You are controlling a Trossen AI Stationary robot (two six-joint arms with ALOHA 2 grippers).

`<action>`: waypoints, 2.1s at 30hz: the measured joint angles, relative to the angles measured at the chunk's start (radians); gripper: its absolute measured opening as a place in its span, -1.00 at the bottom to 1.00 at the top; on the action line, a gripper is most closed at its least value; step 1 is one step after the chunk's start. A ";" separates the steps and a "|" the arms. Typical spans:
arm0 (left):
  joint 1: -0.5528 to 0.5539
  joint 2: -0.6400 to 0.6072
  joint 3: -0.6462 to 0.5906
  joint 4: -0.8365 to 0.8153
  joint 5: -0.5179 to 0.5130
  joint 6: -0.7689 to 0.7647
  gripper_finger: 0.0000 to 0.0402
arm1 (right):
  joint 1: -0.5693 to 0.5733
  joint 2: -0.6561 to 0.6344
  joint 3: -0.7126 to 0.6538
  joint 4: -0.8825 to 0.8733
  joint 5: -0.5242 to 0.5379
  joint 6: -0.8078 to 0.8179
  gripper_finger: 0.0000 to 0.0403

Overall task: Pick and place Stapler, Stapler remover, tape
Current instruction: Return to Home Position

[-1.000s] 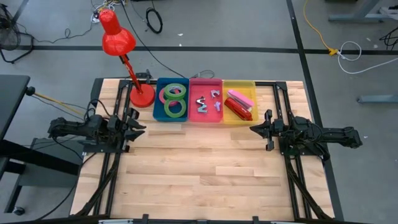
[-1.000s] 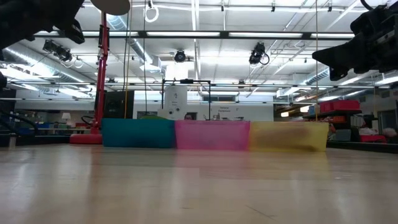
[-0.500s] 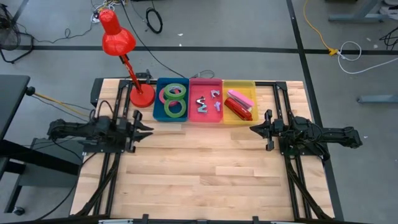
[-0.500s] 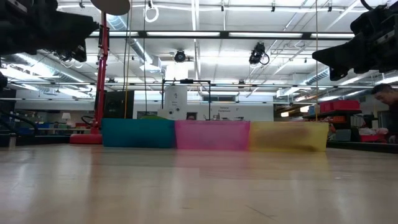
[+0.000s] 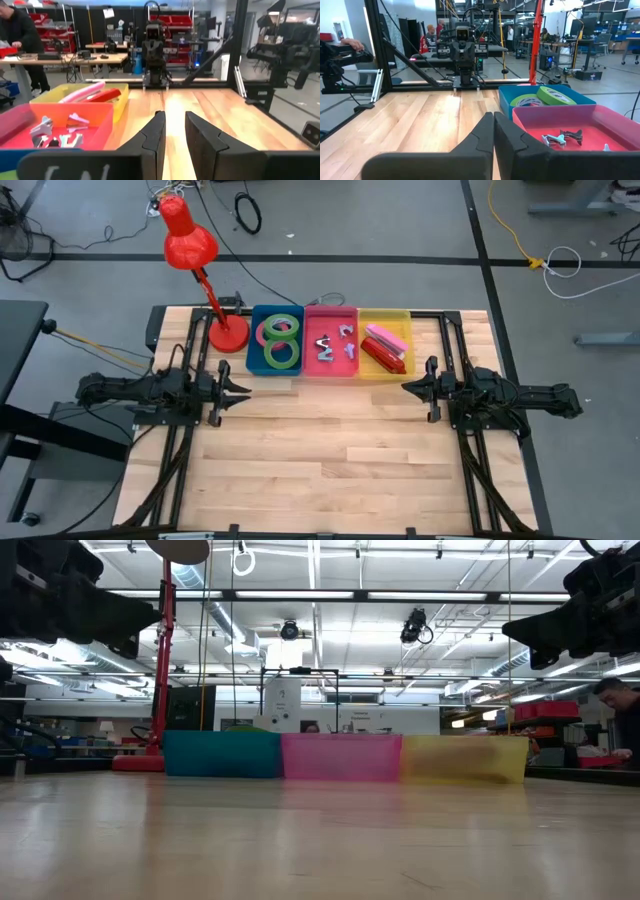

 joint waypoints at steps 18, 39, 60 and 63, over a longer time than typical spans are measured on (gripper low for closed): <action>0.000 0.005 0.000 -0.026 0.017 0.000 -0.62 | 0.000 0.000 0.000 0.000 0.000 0.000 -0.93; 0.000 0.005 -0.001 -0.003 0.019 0.000 -0.62 | 0.000 0.000 0.000 0.000 0.000 0.000 -0.93; 0.000 0.005 -0.001 -0.002 0.019 0.000 -0.62 | 0.000 0.000 0.000 0.000 0.000 0.000 -0.93; 0.000 0.005 -0.001 -0.002 0.019 0.000 -0.62 | 0.000 0.000 0.000 0.000 0.000 0.000 -0.93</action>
